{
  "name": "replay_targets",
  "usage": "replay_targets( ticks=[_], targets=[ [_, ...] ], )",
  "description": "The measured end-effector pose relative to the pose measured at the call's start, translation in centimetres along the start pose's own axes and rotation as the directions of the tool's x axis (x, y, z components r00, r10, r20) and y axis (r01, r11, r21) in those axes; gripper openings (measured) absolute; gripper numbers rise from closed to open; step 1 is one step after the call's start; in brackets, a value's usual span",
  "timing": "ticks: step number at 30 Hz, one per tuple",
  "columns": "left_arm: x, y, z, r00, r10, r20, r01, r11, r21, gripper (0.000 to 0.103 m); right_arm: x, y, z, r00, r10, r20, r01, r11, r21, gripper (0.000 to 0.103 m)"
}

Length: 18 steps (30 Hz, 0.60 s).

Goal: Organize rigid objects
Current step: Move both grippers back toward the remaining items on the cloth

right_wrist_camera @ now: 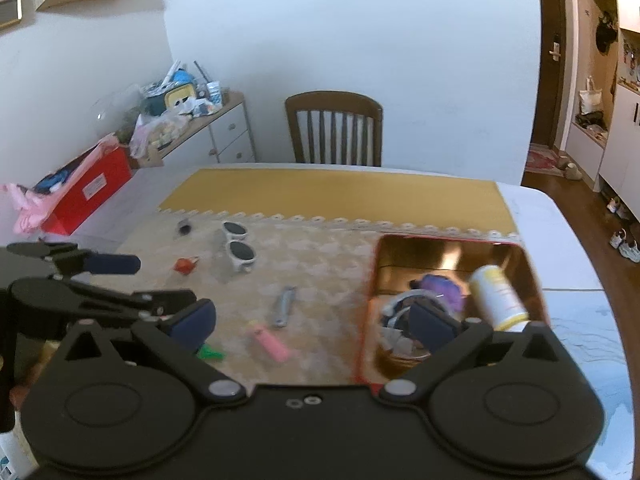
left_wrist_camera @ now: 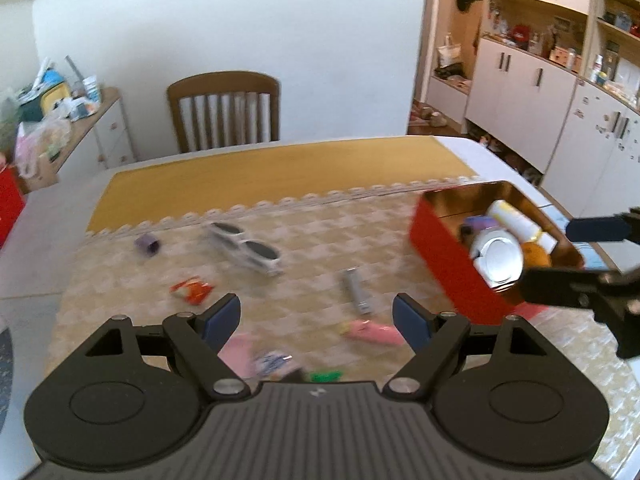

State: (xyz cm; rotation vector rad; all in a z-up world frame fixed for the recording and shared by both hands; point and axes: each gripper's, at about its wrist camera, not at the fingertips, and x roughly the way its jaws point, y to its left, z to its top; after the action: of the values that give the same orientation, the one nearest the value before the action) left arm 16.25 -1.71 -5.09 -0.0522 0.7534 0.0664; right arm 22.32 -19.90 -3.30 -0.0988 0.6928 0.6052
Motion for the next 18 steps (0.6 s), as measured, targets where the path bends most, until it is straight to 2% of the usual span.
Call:
replay_targets(
  ticks=[11, 18],
  targets=[
    [1.9, 6.4, -2.1, 0.998, 0.038, -0.04, -0.039, 0.999, -0.028, 0.083, 3.8, 6.0, -1.8, 0.997, -0.011, -0.072, 0.008, 0.999, -0.033, 0.103],
    [4.5, 8.6, -3.7, 0.995, 0.04, -0.092, -0.045, 0.998, -0.045, 0.083, 6.6, 7.1, -2.6, 0.993, -0.055, -0.108, 0.049, 0.997, -0.06, 0.1]
  ],
)
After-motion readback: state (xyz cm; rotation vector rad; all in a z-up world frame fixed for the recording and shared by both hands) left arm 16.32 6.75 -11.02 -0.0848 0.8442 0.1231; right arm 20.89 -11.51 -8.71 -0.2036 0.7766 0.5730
